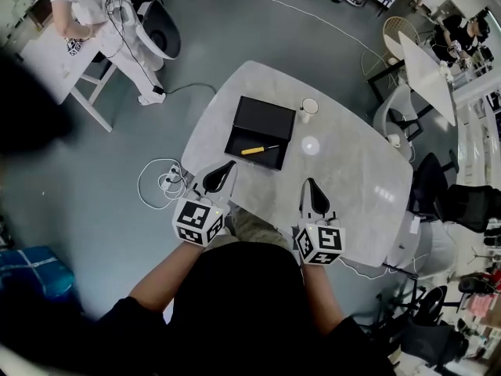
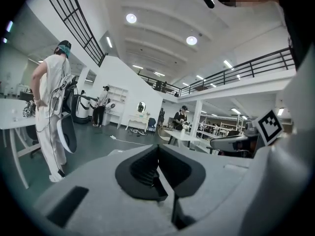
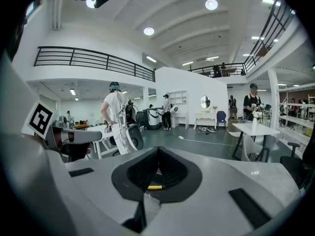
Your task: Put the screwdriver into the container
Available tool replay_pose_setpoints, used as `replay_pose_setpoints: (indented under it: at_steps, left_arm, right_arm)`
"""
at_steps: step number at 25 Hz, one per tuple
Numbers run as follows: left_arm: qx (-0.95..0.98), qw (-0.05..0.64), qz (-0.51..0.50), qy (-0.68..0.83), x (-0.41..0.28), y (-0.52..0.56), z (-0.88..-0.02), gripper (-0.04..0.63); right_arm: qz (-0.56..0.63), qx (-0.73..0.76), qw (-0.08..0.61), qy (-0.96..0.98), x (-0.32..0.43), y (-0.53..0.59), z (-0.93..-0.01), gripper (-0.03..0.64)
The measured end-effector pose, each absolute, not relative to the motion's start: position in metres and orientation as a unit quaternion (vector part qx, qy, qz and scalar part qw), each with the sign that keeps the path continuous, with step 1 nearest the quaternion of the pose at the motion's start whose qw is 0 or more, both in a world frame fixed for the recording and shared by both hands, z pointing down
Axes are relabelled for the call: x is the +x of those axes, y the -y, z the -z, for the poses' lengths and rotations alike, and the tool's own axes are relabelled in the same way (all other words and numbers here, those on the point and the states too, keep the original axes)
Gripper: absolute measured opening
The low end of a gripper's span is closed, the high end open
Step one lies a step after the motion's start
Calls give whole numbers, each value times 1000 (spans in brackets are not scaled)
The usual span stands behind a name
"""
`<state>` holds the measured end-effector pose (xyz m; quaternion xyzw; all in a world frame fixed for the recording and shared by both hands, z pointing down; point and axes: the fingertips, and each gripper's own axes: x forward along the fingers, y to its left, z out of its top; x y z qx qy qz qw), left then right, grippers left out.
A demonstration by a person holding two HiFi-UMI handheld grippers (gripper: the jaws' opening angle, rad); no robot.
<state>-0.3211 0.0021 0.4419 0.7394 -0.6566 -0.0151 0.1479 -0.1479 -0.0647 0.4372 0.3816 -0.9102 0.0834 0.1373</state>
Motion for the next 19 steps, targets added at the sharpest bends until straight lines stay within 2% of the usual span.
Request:
replay_pose_setpoints:
  at_steps: [19]
  left_arm:
    - [753,158,3,638,-320,-4,-459,17]
  right_arm:
    - [-76,358,149,919,-172,52,-447,12]
